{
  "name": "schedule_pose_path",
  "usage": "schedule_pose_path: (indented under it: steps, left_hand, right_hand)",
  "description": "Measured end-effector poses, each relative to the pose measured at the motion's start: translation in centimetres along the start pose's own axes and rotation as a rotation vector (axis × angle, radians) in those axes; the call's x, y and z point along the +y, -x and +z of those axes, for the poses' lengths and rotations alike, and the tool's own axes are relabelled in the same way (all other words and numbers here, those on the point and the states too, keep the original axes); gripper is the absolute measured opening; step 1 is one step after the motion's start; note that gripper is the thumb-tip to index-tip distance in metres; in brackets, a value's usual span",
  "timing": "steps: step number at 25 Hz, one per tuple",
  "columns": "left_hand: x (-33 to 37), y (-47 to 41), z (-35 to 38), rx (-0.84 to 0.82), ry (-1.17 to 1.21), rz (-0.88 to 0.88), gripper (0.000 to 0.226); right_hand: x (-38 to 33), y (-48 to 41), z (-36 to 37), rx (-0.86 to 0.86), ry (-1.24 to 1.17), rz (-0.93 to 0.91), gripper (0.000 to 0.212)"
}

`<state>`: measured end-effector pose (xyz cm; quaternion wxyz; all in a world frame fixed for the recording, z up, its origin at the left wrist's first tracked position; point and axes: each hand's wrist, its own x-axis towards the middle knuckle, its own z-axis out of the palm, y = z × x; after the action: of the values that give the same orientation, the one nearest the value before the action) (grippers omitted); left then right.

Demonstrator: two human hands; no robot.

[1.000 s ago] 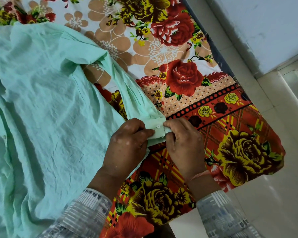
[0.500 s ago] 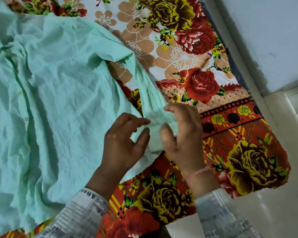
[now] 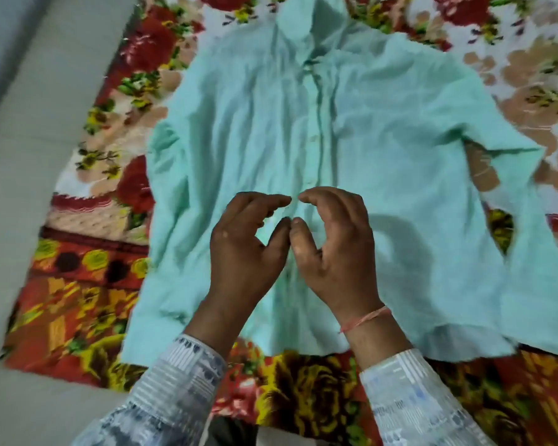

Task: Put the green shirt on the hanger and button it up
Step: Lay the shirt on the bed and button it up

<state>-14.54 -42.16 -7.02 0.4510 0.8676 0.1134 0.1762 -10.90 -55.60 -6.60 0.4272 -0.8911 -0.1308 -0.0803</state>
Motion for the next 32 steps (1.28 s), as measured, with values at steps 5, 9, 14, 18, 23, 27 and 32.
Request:
schedule_pose_path:
  steps: [5, 9, 14, 18, 23, 27, 32]
  left_hand:
    - [-10.0, -0.1, -12.7, 0.095, -0.146, -0.114, 0.031]
    - [-16.1, 1.1, -18.7, -0.004, -0.271, -0.373, 0.045]
    - [-18.4, 1.5, -20.1, -0.462, -0.442, -0.446, 0.049]
    - [-17.6, 0.8, -19.1, -0.514, -0.460, -0.391, 0.022]
    - [-18.0, -0.3, -23.7, -0.318, -0.237, -0.565, 0.012]
    - [-17.8, -2.4, -28.4, 0.171, 0.124, -0.751, 0.007]
    - [-16.5, -5.1, -28.7, 0.193, 0.405, -0.825, 0.011]
  right_hand:
    - [-9.1, 0.9, 12.4, -0.180, -0.046, -0.056, 0.031]
    - [-11.8, 2.6, 19.2, -0.327, 0.050, 0.019, 0.026]
    - [-12.6, 4.7, 22.3, -0.492, 0.143, 0.104, 0.031]
    - [-13.5, 4.1, 22.7, -0.402, 0.113, 0.203, 0.025]
    - [-14.9, 3.0, 22.1, -0.177, -0.015, 0.197, 0.016]
    - [-16.6, 2.7, 22.0, -0.106, -0.126, 0.217, 0.013]
    - [-19.6, 3.6, 23.0, -0.470, -0.536, 0.366, 0.033]
